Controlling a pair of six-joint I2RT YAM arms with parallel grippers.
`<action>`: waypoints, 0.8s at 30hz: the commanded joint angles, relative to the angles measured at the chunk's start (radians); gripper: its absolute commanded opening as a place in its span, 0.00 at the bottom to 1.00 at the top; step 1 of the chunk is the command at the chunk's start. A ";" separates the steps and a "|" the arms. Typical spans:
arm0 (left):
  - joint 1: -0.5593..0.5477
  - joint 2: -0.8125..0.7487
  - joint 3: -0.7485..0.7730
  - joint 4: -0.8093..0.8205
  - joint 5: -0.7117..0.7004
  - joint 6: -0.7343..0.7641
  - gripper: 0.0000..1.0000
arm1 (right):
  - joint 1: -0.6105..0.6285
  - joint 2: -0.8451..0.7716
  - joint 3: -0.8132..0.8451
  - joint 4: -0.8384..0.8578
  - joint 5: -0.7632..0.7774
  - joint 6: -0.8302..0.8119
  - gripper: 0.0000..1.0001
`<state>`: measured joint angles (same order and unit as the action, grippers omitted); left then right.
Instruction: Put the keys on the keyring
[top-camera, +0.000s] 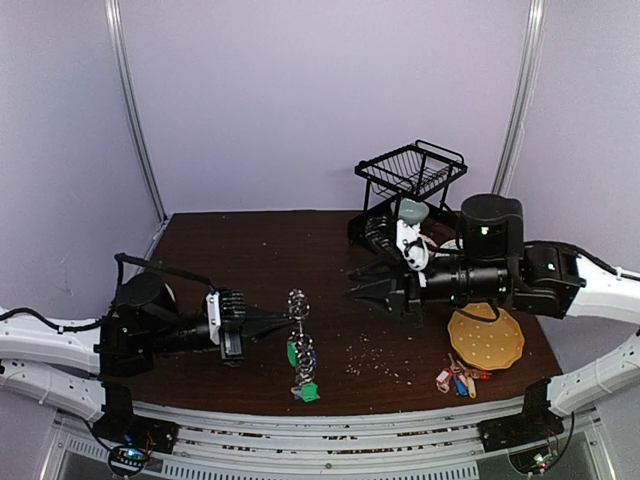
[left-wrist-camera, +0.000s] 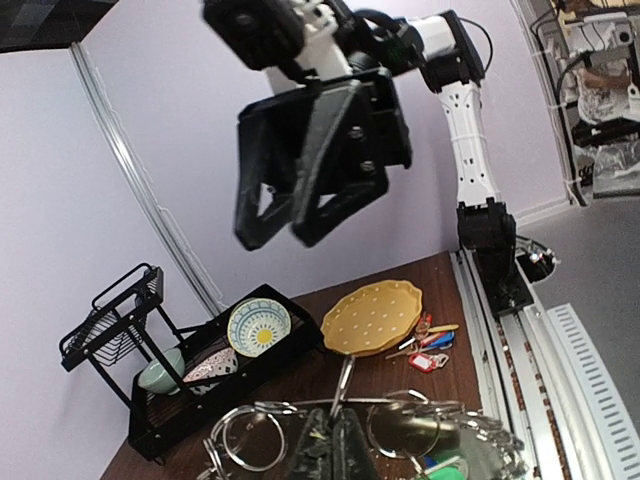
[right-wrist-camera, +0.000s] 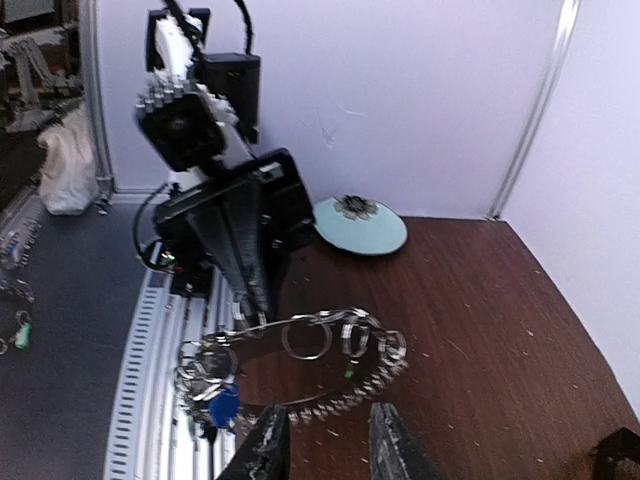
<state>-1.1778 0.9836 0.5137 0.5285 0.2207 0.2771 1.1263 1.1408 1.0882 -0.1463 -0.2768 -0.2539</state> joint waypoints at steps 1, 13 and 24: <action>0.006 -0.009 -0.030 0.310 0.028 -0.201 0.00 | 0.026 -0.020 -0.138 0.398 -0.209 0.161 0.28; 0.006 0.001 -0.050 0.386 0.087 -0.300 0.00 | 0.089 0.115 -0.126 0.568 -0.227 0.152 0.30; 0.006 -0.005 -0.048 0.365 0.095 -0.260 0.00 | 0.096 0.182 -0.097 0.616 -0.215 0.177 0.15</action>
<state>-1.1770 0.9947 0.4625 0.8062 0.2966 0.0021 1.2156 1.3052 0.9531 0.4366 -0.4797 -0.0879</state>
